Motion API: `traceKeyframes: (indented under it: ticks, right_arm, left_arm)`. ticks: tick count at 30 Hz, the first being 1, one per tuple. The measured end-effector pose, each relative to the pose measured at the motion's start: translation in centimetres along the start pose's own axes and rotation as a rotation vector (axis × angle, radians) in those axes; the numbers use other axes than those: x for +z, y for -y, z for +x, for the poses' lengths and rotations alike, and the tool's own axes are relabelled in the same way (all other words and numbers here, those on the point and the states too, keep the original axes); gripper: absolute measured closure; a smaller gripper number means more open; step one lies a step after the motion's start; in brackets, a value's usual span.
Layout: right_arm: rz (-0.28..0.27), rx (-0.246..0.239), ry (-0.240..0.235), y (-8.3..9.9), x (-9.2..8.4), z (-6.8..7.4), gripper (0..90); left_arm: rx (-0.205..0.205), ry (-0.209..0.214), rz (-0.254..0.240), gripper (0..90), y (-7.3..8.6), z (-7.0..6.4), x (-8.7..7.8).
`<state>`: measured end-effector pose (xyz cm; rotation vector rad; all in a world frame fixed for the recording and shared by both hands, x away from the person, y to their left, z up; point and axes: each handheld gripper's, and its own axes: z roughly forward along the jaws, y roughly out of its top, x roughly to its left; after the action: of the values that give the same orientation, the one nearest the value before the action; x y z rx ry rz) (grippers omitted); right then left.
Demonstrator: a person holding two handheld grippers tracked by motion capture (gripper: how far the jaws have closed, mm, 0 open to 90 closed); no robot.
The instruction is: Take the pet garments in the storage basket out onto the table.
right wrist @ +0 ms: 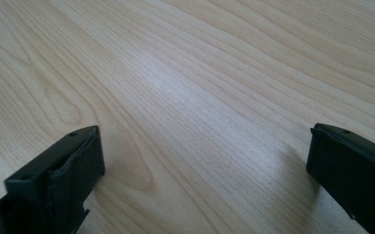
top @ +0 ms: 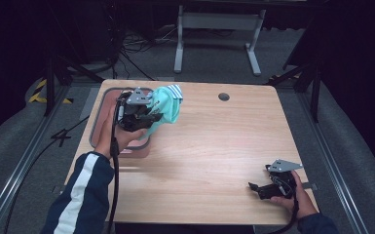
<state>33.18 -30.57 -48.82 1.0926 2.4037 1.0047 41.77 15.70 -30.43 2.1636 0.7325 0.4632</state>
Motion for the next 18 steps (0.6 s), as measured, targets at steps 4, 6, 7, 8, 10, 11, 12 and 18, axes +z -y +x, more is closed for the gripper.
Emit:
traceKeyframes:
  ticks: [4,6,7,8,10,11,12,18]
  right_arm:
    - [0.0,0.0,0.0,0.0,0.0,0.0,0.6]
    - [0.0,-0.001,0.0,0.0,0.0,0.0,0.6]
    - [0.0,-0.001,0.0,0.0,0.0,0.0,0.6]
    - [0.0,-0.001,0.0,0.0,0.0,0.0,0.6]
    - [0.0,-0.001,0.0,0.0,0.0,0.0,0.6]
    - [0.0,0.0,-0.001,0.0,0.0,0.0,0.6]
    - [0.0,0.0,-0.001,0.0,0.0,0.0,0.6]
    - [0.0,0.0,-0.001,0.0,0.0,0.0,0.6]
  left_arm:
    - [0.018,0.018,0.01,71.9,-0.6,-0.7,0.8]
    - [0.034,0.019,0.017,71.9,-0.9,-1.0,1.2]
    - [0.035,0.027,0.024,71.9,-1.0,-1.2,1.4]
    - [0.037,0.031,0.023,71.9,-1.1,-1.4,1.5]
    - [0.046,0.038,0.023,71.9,-1.4,-1.8,2.0]
    - [0.059,0.041,0.032,71.9,-1.5,-1.9,2.2]
    - [0.061,0.046,0.033,71.9,-1.6,-2.1,2.4]
    - [0.092,0.079,0.049,71.9,-2.4,-3.3,4.1]
